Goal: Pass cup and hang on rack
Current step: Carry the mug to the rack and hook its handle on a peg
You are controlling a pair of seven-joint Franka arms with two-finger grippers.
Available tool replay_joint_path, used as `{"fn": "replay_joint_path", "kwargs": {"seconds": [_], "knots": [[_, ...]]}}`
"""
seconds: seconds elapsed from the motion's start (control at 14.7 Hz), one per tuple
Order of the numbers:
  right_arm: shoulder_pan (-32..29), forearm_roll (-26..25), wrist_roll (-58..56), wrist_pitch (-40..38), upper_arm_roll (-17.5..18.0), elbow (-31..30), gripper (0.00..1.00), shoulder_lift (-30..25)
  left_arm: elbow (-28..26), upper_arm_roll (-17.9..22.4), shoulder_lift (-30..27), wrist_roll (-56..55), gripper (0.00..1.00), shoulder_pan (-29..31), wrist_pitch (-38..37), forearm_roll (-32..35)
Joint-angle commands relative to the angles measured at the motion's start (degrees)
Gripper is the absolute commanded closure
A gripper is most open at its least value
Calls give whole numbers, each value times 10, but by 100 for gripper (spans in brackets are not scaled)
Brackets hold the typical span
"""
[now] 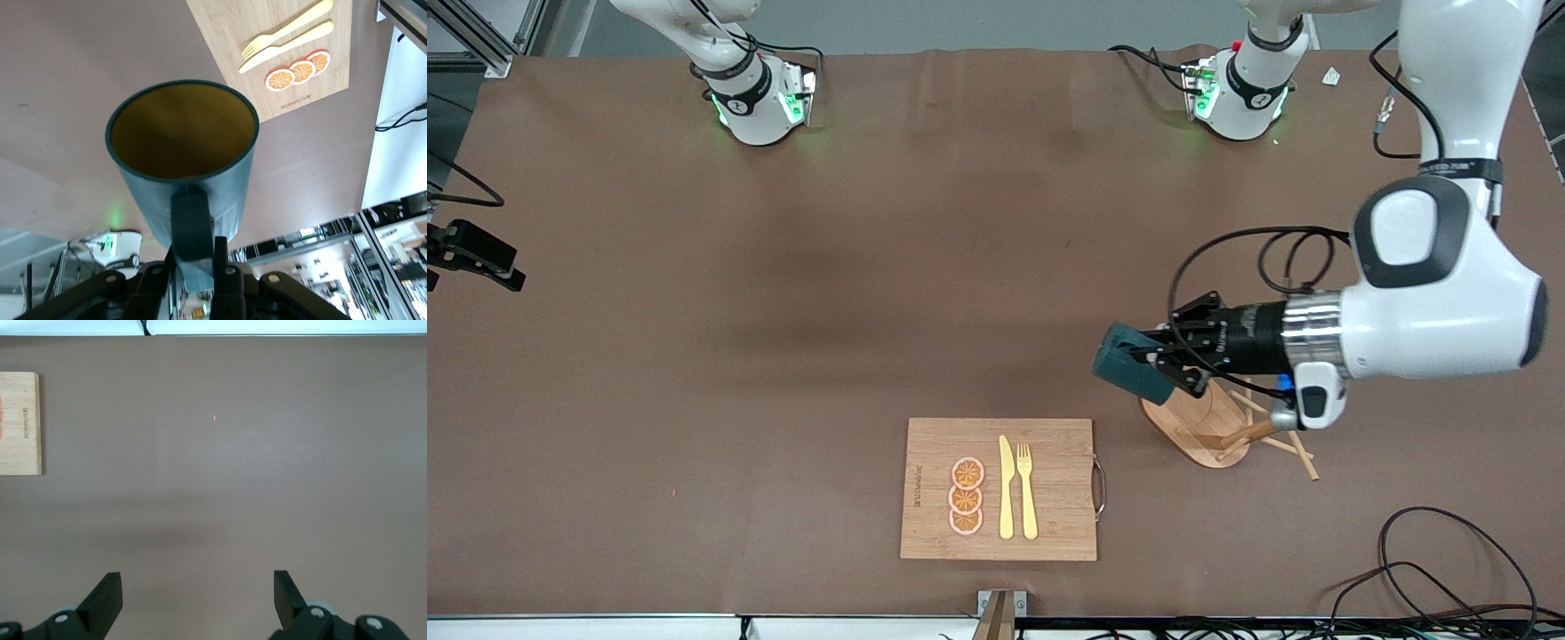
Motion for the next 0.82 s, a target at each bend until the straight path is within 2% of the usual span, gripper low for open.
{"fn": "replay_joint_path", "kwargs": {"seconds": [0.0,0.75], "knots": [[-3,3,-4,2,2,-2,0,-6,-8,-3,6,13,98,21,-19,-23],[-3,2,-5,1,2,-2,0,-6,-10,2,39,19,98,68,-30,-19]]}}
